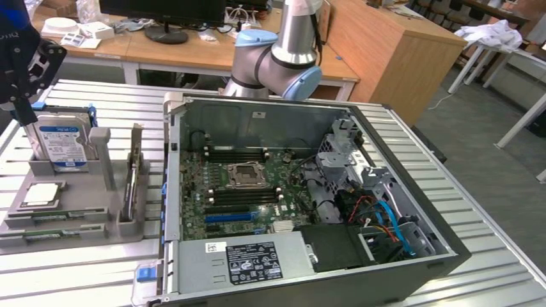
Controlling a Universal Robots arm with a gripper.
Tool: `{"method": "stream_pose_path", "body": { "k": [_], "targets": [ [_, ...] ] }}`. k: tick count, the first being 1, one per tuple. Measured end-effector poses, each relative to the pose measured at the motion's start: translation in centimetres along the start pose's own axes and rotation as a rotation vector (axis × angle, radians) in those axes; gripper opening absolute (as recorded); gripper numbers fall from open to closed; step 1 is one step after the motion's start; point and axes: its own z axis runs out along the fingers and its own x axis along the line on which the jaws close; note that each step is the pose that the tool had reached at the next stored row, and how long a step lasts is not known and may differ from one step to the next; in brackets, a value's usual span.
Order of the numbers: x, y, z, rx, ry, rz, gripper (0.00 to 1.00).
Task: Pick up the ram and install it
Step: 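Pick up the ram and move it above insertion slot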
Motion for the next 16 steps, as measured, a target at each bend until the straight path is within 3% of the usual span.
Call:
{"method": "stream_pose_path", "body": {
  "k": [16],
  "targets": [
    [0.00,0.00,0.01,-0.0067,0.0129,-0.290,0.11]
  ]
}}
